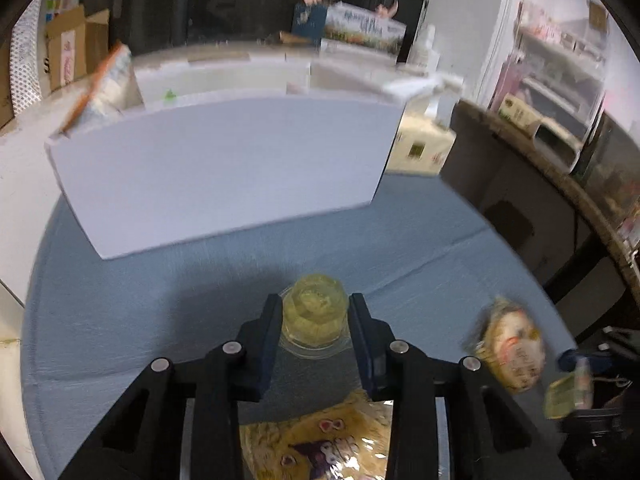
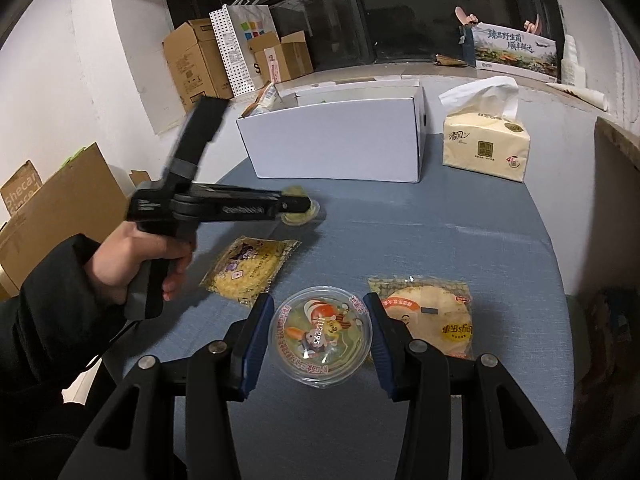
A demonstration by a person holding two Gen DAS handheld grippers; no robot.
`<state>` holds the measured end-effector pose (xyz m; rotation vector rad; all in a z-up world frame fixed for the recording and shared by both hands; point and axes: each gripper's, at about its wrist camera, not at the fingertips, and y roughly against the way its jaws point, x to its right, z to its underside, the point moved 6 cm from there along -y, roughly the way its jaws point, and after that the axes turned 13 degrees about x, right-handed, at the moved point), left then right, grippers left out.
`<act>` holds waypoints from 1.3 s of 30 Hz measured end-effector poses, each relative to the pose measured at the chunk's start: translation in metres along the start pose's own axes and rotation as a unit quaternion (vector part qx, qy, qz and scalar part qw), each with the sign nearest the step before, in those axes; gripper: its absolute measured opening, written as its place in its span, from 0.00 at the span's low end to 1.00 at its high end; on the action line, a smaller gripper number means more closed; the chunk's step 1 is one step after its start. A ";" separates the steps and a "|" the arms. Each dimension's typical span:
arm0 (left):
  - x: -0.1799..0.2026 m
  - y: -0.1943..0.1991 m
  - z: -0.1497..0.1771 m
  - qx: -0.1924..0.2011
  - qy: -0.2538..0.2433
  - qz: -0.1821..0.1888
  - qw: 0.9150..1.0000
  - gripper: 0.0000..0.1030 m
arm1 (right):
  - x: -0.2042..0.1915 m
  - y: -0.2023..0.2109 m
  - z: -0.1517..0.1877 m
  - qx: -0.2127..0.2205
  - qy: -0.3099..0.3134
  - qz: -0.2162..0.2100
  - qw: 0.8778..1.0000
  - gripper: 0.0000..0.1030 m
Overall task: Organize snacks
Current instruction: 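Grasp the round cartoon jelly cup with the right tool while the left tool grasps the small yellow jelly cup, then carry both jelly cups into the white box and open both tools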
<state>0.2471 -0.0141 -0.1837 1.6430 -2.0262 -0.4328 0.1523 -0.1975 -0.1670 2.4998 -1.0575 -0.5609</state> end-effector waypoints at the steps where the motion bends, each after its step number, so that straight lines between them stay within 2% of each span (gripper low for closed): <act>1: 0.000 0.008 -0.004 0.010 0.006 0.004 1.000 0.36 | -0.001 -0.001 -0.001 0.000 0.000 0.000 1.000 0.48; 7: 0.000 0.075 -0.053 0.106 0.012 0.005 0.994 0.36 | 0.001 -0.007 -0.020 0.012 -0.010 -0.008 1.000 0.48; 12: -0.017 0.100 -0.111 0.162 0.011 -0.007 0.987 0.36 | 0.008 -0.024 -0.082 0.054 -0.029 -0.023 0.998 0.48; 16: -0.033 0.085 -0.156 0.178 0.010 -0.018 0.984 0.36 | 0.016 -0.051 -0.146 0.085 -0.036 -0.020 0.996 0.48; 19: -0.048 0.064 -0.179 0.173 0.011 -0.027 0.985 0.36 | 0.028 -0.083 -0.190 0.089 -0.039 0.001 0.995 0.48; 23: -0.063 0.029 -0.200 0.157 0.001 -0.045 0.987 0.37 | 0.044 -0.124 -0.228 0.083 -0.022 0.030 0.996 0.48; 24: -0.065 0.020 -0.203 0.146 -0.003 -0.050 0.988 0.40 | 0.049 -0.132 -0.236 0.080 -0.021 0.035 0.996 0.49; 25: -0.069 0.013 -0.203 0.134 0.001 -0.053 0.989 0.62 | 0.055 -0.142 -0.246 0.082 -0.025 0.036 0.996 0.50; 26: -0.073 0.004 -0.203 0.119 0.017 -0.053 0.991 0.81 | 0.059 -0.147 -0.252 0.083 -0.027 0.030 0.996 0.65; 27: -0.077 -0.001 -0.202 0.111 0.033 -0.048 0.992 1.00 | 0.063 -0.152 -0.256 0.080 -0.026 0.035 0.996 0.96; 28: -0.080 0.001 -0.201 0.120 0.041 -0.047 0.991 1.00 | 0.067 -0.153 -0.258 0.086 -0.022 0.053 0.995 1.00; 30: -0.084 0.005 -0.195 0.128 0.040 -0.051 0.990 1.00 | 0.070 -0.147 -0.260 0.107 -0.022 0.053 0.993 1.00; 32: -0.085 0.006 -0.189 0.125 0.038 -0.047 0.990 1.00 | 0.071 -0.145 -0.253 0.097 -0.025 0.045 0.994 1.00; 34: -0.086 0.008 -0.185 0.125 0.034 -0.051 0.990 1.00 | 0.069 -0.143 -0.244 0.083 -0.010 0.055 0.995 1.00; 39: -0.079 0.020 -0.180 0.123 0.030 -0.046 0.991 1.00 | 0.058 -0.133 -0.237 0.085 0.016 0.055 0.995 1.00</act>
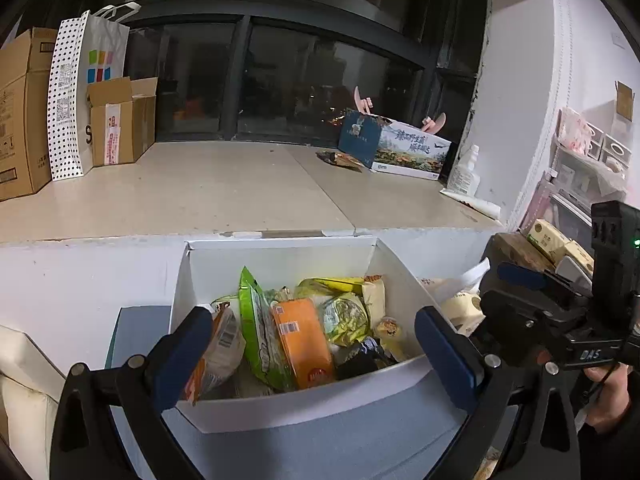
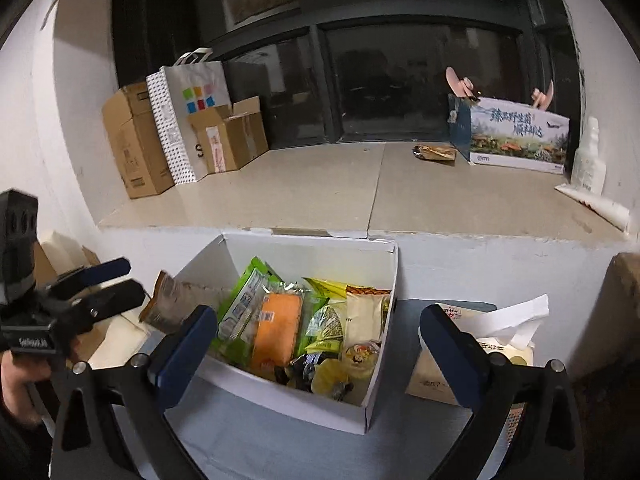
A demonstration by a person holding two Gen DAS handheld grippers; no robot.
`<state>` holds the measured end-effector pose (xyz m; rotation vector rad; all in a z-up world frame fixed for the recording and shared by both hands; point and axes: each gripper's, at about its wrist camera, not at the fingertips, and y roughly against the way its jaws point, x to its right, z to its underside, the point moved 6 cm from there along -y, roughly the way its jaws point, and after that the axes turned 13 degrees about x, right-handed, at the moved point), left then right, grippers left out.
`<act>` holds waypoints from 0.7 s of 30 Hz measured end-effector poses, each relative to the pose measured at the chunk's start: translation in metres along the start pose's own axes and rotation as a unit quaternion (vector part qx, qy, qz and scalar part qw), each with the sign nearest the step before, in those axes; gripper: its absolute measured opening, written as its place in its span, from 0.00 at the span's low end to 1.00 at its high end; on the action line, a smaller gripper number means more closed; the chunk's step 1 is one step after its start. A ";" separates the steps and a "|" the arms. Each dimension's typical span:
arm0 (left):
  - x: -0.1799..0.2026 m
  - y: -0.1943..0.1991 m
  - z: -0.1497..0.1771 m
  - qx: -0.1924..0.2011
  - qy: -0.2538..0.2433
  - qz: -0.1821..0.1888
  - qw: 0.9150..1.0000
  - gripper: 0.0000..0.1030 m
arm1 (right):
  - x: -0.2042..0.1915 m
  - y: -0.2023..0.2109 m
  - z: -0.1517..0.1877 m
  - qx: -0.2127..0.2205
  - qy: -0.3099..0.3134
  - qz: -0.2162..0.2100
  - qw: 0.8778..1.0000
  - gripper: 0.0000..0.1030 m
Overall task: Organize snacks
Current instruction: 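Carry both jelly cups into the white box and open both tools, then move both open tools back over the last two snacks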
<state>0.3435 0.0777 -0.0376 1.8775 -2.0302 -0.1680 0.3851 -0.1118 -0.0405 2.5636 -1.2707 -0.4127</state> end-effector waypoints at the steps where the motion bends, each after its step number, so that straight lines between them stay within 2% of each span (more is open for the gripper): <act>1: 0.003 0.005 0.002 0.001 -0.004 0.004 1.000 1.00 | -0.003 0.005 0.000 0.003 0.001 -0.004 1.000 1.00; 5: 0.019 0.035 0.016 0.004 -0.012 0.023 1.000 1.00 | -0.018 0.037 0.006 0.015 0.008 -0.031 0.999 1.00; 9: 0.034 0.068 0.044 -0.005 -0.021 0.034 0.999 1.00 | -0.029 0.072 0.034 0.005 0.024 -0.043 0.999 1.00; 15: 0.047 0.122 0.104 -0.029 0.014 0.051 0.998 1.00 | -0.030 0.131 0.103 -0.023 0.016 -0.020 0.999 1.00; 17: 0.050 0.140 0.125 -0.037 0.015 0.037 0.999 1.00 | -0.030 0.151 0.127 -0.031 0.019 -0.010 0.999 1.00; 18: 0.051 0.148 0.134 -0.038 0.018 0.032 0.999 1.00 | -0.028 0.161 0.140 -0.035 0.025 0.009 0.999 1.00; 21: 0.055 0.168 0.157 -0.045 0.031 0.029 0.998 1.00 | -0.023 0.184 0.174 -0.054 0.017 0.032 0.998 1.00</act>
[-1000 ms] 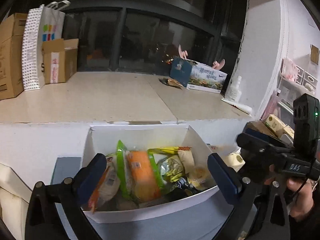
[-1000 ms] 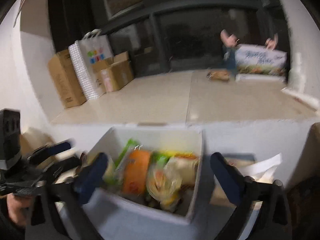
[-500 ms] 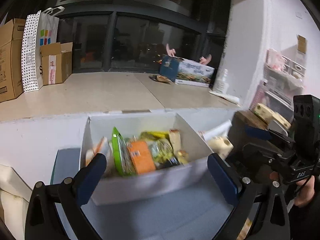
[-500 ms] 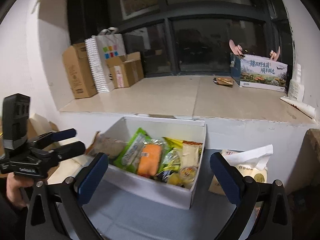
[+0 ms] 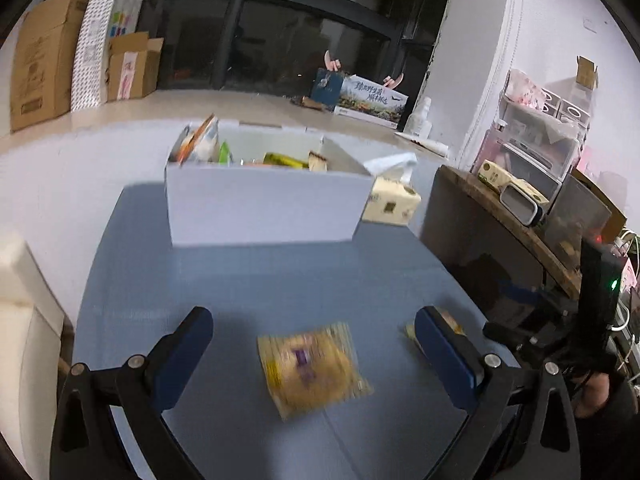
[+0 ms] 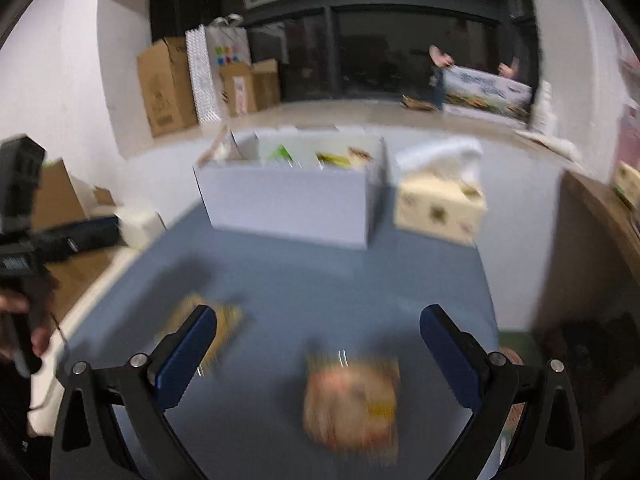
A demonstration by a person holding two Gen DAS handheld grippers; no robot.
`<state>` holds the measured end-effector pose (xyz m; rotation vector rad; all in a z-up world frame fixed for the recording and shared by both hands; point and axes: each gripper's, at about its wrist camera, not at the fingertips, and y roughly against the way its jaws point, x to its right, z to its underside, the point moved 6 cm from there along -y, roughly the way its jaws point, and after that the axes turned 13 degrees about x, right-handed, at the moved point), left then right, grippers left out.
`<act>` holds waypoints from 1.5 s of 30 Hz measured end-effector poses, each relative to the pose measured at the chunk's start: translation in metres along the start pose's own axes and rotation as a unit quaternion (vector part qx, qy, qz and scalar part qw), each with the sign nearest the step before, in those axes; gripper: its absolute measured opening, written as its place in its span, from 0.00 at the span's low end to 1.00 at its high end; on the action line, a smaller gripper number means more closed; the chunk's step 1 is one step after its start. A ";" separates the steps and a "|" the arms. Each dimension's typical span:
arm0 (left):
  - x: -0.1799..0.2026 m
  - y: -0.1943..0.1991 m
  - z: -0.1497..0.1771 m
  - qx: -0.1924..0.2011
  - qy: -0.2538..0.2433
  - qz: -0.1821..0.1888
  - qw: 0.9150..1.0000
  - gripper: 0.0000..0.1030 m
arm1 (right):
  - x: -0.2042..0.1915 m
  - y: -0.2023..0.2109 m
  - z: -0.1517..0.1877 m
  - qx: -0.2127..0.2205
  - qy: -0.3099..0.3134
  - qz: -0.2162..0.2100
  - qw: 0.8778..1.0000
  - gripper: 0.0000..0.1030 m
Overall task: Organize snacks
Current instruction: 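Move both open tools back over the last two snacks, then grasp the round bread bag with the right tool while the left tool grasps the cartoon-print yellow bag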
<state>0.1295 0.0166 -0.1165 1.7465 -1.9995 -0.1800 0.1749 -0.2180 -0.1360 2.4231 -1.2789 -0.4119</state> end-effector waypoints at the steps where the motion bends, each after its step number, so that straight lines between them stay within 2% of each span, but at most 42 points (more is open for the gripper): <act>1: 0.001 0.002 0.005 -0.004 0.004 0.000 1.000 1.00 | 0.003 0.005 0.015 -0.012 -0.010 0.007 1.000 1.00; 5: 0.009 0.007 0.025 -0.022 0.004 0.005 1.000 1.00 | 0.011 0.010 0.043 -0.039 -0.022 0.023 0.999 1.00; 8: 0.012 0.010 0.032 -0.025 0.000 0.003 1.000 1.00 | 0.017 0.002 0.049 -0.048 -0.028 0.029 0.998 1.00; 14: 0.011 0.003 0.046 -0.049 0.000 -0.003 0.999 1.00 | 0.029 -0.040 0.063 -0.096 -0.032 0.047 0.994 1.00; 19: 0.009 -0.001 0.052 -0.058 -0.001 -0.006 0.998 1.00 | 0.021 -0.061 0.075 -0.122 0.005 0.048 0.991 1.00; 20: 0.008 -0.001 0.053 -0.060 0.000 -0.007 0.998 1.00 | 0.019 -0.061 0.075 -0.118 0.021 0.053 0.991 0.94; 21: 0.008 -0.003 0.054 -0.062 0.001 -0.009 0.998 1.00 | 0.017 -0.059 0.073 -0.110 0.027 0.046 0.993 0.75; 24: 0.007 -0.006 0.058 -0.069 0.002 -0.009 0.998 1.00 | 0.018 -0.050 0.065 -0.088 0.011 0.046 0.995 0.75; 28: 0.010 -0.016 0.063 -0.078 -0.001 -0.006 0.997 1.00 | 0.014 -0.031 0.052 -0.054 -0.001 0.026 0.998 0.75; 33: 0.018 -0.052 0.076 -0.110 -0.018 -0.018 0.994 1.00 | 0.014 -0.006 0.043 -0.029 -0.013 0.025 0.999 0.75; 41: 0.007 -0.101 0.086 -0.132 -0.040 -0.096 0.986 1.00 | 0.007 0.002 0.033 -0.021 -0.010 0.021 1.000 0.75; 45: -0.001 -0.101 0.090 -0.141 -0.036 -0.106 0.984 1.00 | 0.005 0.001 0.034 -0.022 -0.009 0.014 1.000 0.75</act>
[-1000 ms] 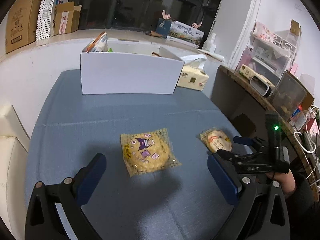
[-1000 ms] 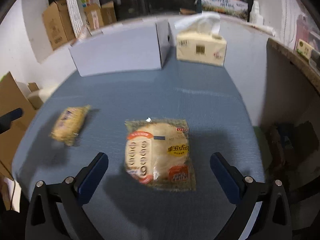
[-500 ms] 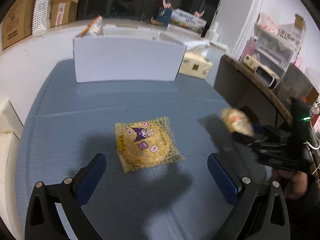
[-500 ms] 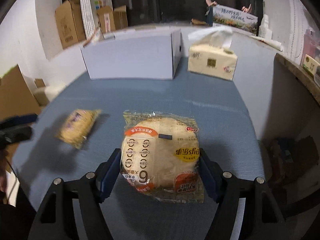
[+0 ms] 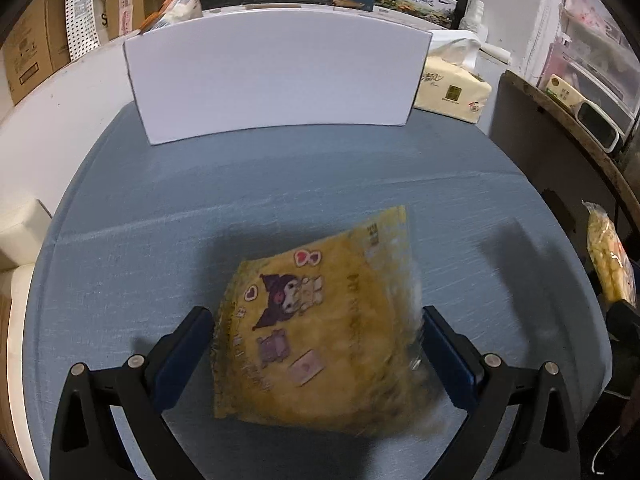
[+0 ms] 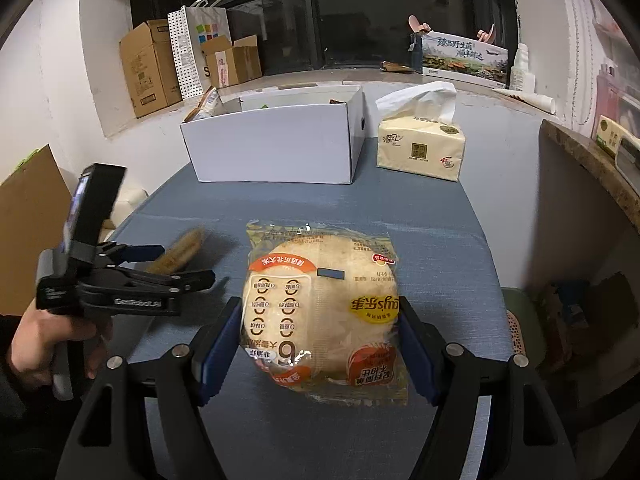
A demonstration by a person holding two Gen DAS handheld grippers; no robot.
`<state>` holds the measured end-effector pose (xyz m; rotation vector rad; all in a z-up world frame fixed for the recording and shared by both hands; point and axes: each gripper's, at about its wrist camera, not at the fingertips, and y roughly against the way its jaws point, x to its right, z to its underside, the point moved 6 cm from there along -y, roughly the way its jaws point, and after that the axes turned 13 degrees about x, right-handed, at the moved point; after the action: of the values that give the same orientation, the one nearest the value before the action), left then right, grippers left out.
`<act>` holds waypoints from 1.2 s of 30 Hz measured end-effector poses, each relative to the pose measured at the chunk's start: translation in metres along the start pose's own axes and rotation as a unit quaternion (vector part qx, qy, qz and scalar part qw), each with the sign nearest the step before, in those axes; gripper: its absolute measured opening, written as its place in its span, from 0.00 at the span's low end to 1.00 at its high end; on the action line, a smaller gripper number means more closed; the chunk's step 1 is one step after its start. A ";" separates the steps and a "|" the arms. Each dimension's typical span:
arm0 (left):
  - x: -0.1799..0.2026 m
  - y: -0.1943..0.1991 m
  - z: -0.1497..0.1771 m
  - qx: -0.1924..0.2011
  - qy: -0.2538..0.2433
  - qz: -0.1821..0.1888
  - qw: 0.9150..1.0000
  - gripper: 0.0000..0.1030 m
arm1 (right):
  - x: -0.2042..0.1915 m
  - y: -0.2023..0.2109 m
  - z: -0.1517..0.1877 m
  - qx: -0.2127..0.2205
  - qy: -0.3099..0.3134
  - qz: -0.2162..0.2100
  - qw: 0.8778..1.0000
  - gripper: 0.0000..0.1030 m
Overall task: Organize snacks
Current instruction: 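Grasp the round bread bag with the right tool while the left tool grasps the cartoon-print yellow bag, then carry both bags into the white box and open both tools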
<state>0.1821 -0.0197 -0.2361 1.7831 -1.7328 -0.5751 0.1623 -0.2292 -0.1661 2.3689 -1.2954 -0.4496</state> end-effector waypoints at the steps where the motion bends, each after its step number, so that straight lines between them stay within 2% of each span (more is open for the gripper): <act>1: -0.001 0.001 0.000 0.000 0.002 0.001 1.000 1.00 | 0.000 0.000 0.001 0.000 0.000 -0.001 1.000 0.75; 5: -0.006 0.010 -0.002 0.010 0.022 0.013 1.000 1.00 | -0.003 -0.001 0.002 -0.002 0.004 -0.005 1.000 0.75; 8: -0.009 0.010 -0.002 0.009 0.008 0.000 1.000 1.00 | -0.004 -0.001 0.003 -0.002 0.003 -0.007 1.000 0.75; 11: -0.008 0.002 0.001 -0.002 0.011 0.006 1.000 1.00 | -0.005 -0.001 0.002 -0.003 0.005 -0.008 1.000 0.75; 14: -0.007 0.002 -0.001 0.010 0.005 0.011 1.000 0.99 | -0.004 -0.001 0.003 -0.004 0.006 -0.009 1.000 0.75; 16: -0.008 0.008 -0.004 0.027 0.006 0.024 0.999 0.72 | -0.005 -0.002 0.003 -0.005 0.006 -0.009 1.000 0.75; 18: -0.011 0.015 -0.007 0.035 0.022 0.040 0.998 0.72 | -0.005 -0.002 0.003 -0.005 0.006 -0.010 1.000 0.75; 20: -0.013 0.026 -0.014 0.058 0.017 0.037 0.997 0.72 | -0.005 -0.002 0.003 -0.005 0.007 -0.011 1.000 0.75; 23: -0.016 0.046 -0.029 0.089 0.029 0.060 0.994 0.72 | -0.006 -0.002 0.000 -0.004 0.011 -0.014 1.000 0.75; 28: -0.022 0.071 -0.076 0.134 0.028 0.072 0.988 0.72 | -0.005 -0.011 -0.026 0.011 0.003 -0.027 1.000 0.75; 32: -0.032 0.076 -0.138 0.172 0.025 0.074 0.982 0.72 | -0.006 -0.030 -0.081 0.050 -0.007 -0.045 0.998 0.75; 36: -0.041 0.056 -0.208 0.193 0.017 0.069 0.979 0.72 | -0.006 -0.075 -0.146 0.074 -0.022 -0.054 0.996 0.75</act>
<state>0.2760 0.0445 -0.0486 1.8902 -2.0286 -0.1551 0.2805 -0.1589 -0.0756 2.5749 -1.2634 -0.4549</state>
